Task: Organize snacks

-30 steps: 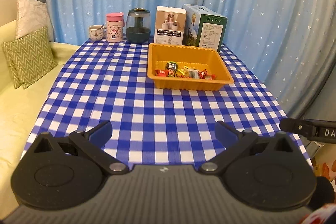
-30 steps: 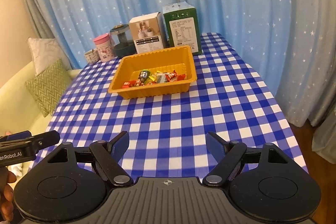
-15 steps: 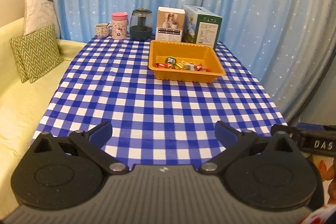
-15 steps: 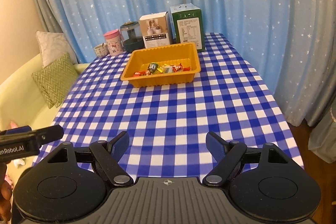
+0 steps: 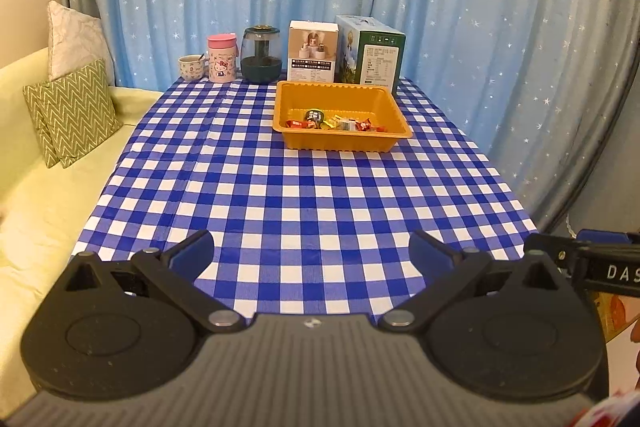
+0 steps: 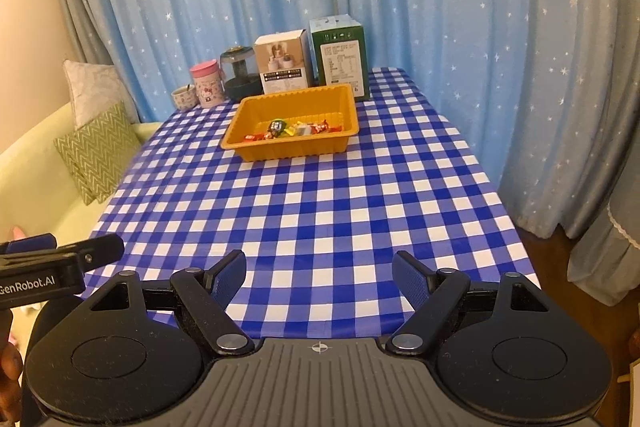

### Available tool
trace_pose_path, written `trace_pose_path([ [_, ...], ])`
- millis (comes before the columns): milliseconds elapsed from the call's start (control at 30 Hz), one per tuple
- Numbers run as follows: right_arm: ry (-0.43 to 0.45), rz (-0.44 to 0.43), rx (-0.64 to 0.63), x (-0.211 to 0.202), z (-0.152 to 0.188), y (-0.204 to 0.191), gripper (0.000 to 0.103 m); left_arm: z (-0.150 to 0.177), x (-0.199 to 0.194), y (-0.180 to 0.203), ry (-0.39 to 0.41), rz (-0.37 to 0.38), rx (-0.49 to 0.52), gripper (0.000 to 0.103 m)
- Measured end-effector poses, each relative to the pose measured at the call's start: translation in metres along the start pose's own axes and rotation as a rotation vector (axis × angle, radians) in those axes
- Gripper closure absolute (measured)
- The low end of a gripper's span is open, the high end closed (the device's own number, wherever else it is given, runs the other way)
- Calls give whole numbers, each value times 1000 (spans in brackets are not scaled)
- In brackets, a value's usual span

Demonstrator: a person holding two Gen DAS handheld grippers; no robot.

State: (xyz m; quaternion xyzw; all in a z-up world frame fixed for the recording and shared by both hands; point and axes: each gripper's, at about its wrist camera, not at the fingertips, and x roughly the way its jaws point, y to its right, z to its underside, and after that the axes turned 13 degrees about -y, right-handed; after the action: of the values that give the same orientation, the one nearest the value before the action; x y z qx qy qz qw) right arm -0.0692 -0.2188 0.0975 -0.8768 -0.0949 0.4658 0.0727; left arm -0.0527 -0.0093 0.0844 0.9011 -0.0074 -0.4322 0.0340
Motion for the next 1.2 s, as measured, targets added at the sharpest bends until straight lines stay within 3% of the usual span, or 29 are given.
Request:
trace_pose_path([
  [333, 33, 9, -23, -17, 6, -5, 23, 4, -9, -2, 8, -10, 13, 0],
  [1200, 28, 2, -24, -11, 6, -4, 23, 6, -8, -7, 4, -8, 10, 0],
])
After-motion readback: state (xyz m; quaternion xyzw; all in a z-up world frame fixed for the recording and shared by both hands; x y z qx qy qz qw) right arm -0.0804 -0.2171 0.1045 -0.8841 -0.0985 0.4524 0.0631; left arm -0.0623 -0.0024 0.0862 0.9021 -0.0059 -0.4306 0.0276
